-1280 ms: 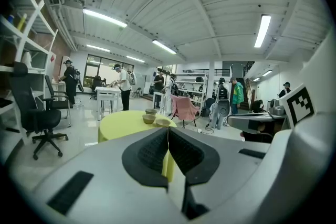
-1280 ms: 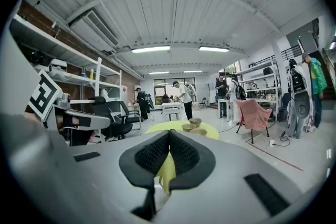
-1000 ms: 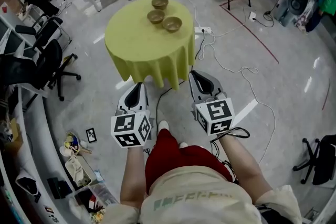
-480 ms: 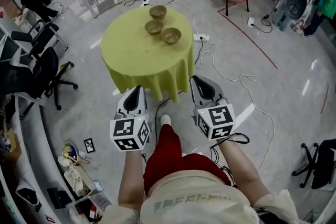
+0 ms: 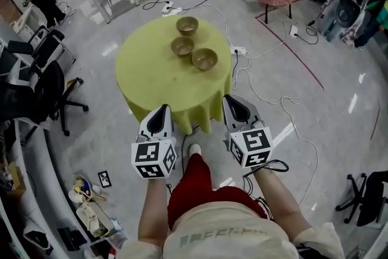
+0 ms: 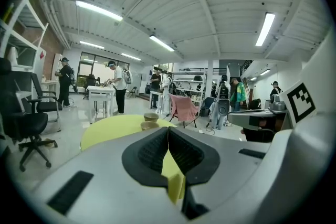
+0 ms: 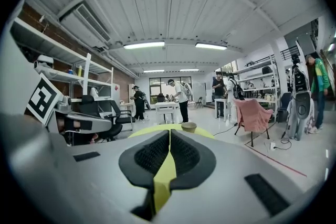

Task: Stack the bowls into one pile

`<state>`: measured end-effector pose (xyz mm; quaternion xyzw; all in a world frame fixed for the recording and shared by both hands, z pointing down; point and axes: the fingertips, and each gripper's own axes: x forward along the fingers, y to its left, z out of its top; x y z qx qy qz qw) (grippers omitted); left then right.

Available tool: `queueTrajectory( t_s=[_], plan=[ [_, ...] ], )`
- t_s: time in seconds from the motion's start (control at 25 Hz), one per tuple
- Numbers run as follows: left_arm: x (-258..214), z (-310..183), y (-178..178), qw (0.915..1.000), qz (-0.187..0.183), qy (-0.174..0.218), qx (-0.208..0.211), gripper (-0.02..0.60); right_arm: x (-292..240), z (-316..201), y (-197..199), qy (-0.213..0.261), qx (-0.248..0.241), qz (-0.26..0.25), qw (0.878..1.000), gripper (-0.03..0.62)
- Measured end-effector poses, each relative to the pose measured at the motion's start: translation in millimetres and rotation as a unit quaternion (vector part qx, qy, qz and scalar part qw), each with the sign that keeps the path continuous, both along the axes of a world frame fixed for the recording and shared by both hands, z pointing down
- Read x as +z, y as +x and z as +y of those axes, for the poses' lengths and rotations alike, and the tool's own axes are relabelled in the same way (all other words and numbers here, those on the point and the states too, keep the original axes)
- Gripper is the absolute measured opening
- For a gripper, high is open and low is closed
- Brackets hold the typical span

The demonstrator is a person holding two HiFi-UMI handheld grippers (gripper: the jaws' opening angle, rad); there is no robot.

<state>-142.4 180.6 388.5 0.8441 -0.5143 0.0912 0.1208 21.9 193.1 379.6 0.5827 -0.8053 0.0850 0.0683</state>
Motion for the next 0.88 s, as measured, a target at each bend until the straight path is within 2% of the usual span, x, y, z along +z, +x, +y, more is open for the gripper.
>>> queueTrajectory(
  t_s=[0.44,0.88],
  plan=[
    [6,-123,-10,0.9997,-0.007,-0.019,0.011,0.023,3,-124,-13,-0.015,0.012,-0.010,1.000,0.037],
    [17,-202,-20,0.9993,0.000,-0.031,0.021,0.023,11,-198,-25,-0.026,0.025,-0.002,0.999,0.037]
  ],
)
